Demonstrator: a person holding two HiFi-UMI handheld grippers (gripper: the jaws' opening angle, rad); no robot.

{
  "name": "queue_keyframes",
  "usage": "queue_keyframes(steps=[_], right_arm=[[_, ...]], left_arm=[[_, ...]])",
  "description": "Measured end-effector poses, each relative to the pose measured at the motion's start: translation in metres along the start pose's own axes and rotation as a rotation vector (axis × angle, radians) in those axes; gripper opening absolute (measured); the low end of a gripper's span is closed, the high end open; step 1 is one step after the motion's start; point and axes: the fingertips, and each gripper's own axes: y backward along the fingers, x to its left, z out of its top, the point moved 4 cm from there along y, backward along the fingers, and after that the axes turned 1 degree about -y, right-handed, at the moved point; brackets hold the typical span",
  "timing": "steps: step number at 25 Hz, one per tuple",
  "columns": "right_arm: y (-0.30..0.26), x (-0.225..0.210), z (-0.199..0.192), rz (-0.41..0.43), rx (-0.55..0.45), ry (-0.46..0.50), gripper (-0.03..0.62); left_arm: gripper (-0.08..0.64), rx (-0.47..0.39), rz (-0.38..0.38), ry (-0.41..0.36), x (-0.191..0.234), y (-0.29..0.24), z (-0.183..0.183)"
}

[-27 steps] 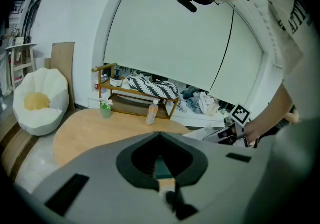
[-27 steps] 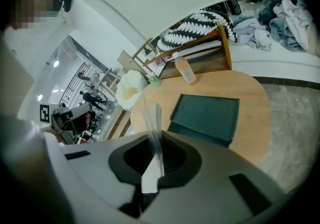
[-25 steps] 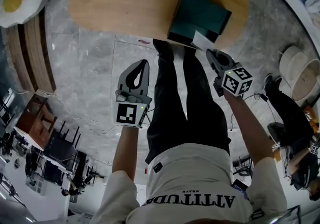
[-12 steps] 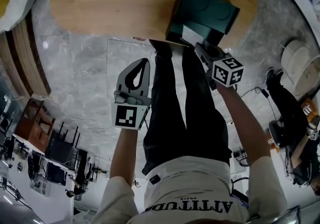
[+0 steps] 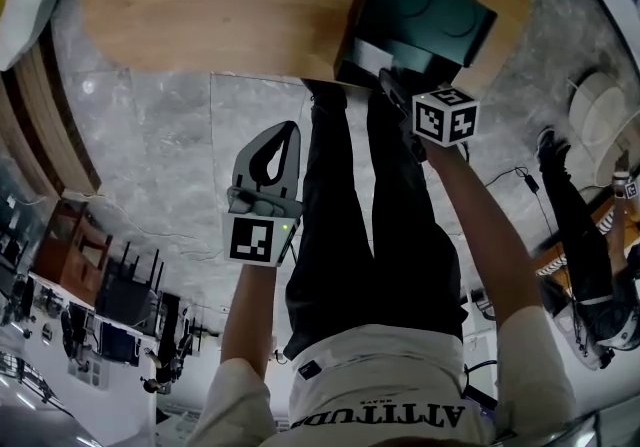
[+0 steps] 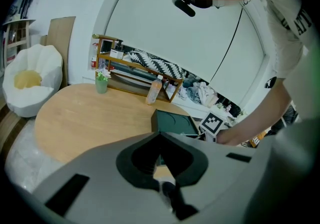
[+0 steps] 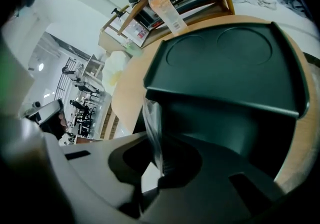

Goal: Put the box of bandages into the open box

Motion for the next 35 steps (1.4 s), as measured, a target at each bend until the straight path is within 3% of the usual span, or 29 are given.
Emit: queue_keyframes(steps=[5,7,14,23,27,31,35], right_arm=[[-0.005,-0.01,0.006,-0.067,0.02,-0.025,0.038],[-0.008,-0.009,0.001,-0.093,0.019,-0.028,0.129],[0.001,-0.008,-0.009,-0.167,0.013,-0.007,0.216],[0.044,-0.007,-0.011,-0.226,-0.015,-0.014,0.219],[0.07,0.011,-0.003,-0.224,-0.055,0.008,0.219],[0.101,0.039,0.003,-0.216,-0.081,0.015,0.216],[0.136,0.075,0.013,-0.189,-0.111,0.091,0.188]], left_arm=[[0.02,0.011,-0.008,0.006,0.004,0.0,0.003],[0.02,0.013,-0.012,0.005,0.01,0.004,-0.002],[0.02,0.006,-0.022,-0.009,0.016,0.017,-0.001],[0.02,-0.032,-0.028,-0.061,0.009,0.033,0.027],[0.02,-0.084,-0.03,-0.118,0.004,0.048,0.05],[0.02,-0.079,-0.048,-0.156,-0.006,0.07,0.072],[0.02,-0.101,-0.077,-0.189,-0.021,0.092,0.095]])
